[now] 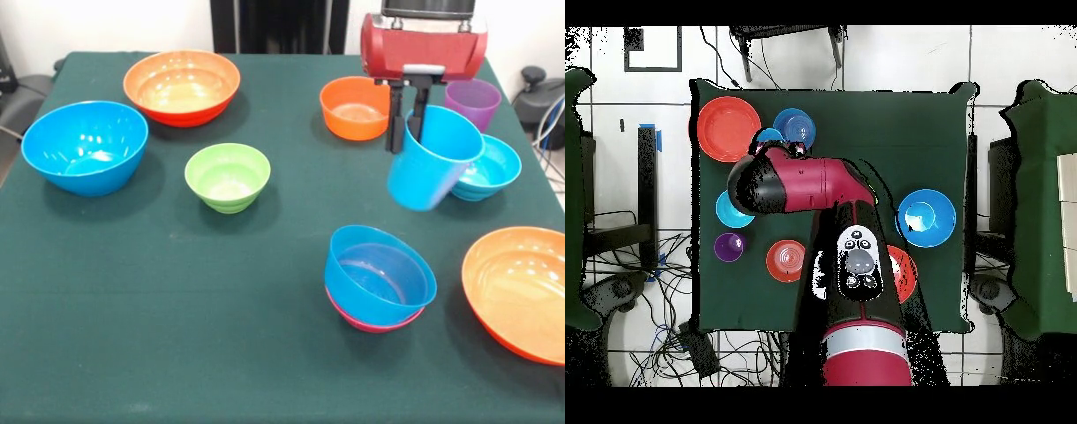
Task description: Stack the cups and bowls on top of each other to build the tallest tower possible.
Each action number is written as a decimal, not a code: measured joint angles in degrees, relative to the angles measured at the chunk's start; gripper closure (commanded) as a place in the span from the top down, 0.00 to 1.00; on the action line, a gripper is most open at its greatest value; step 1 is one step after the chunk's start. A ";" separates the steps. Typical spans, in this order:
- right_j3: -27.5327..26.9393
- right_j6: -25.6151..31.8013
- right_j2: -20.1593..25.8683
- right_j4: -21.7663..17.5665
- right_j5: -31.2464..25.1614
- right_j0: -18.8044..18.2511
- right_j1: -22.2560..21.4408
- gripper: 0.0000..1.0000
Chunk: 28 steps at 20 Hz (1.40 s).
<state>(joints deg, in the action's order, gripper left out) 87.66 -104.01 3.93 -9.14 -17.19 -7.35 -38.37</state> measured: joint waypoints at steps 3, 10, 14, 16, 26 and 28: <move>-0.76 0.00 -0.02 -0.07 2.77 0.06 0.73 0.00; -1.04 0.00 -0.03 -0.14 4.69 0.06 1.79 0.00; -1.04 0.00 -0.03 -0.15 4.68 -0.01 2.72 0.00; -1.04 0.00 -0.03 -0.15 4.69 -0.09 3.11 0.00; -1.08 0.00 -0.03 -0.24 4.68 -0.61 4.57 0.00; -1.08 0.00 -0.02 -0.24 4.68 -0.62 4.51 0.00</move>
<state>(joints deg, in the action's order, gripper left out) 86.58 -104.01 3.90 -9.38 -12.52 -7.97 -33.86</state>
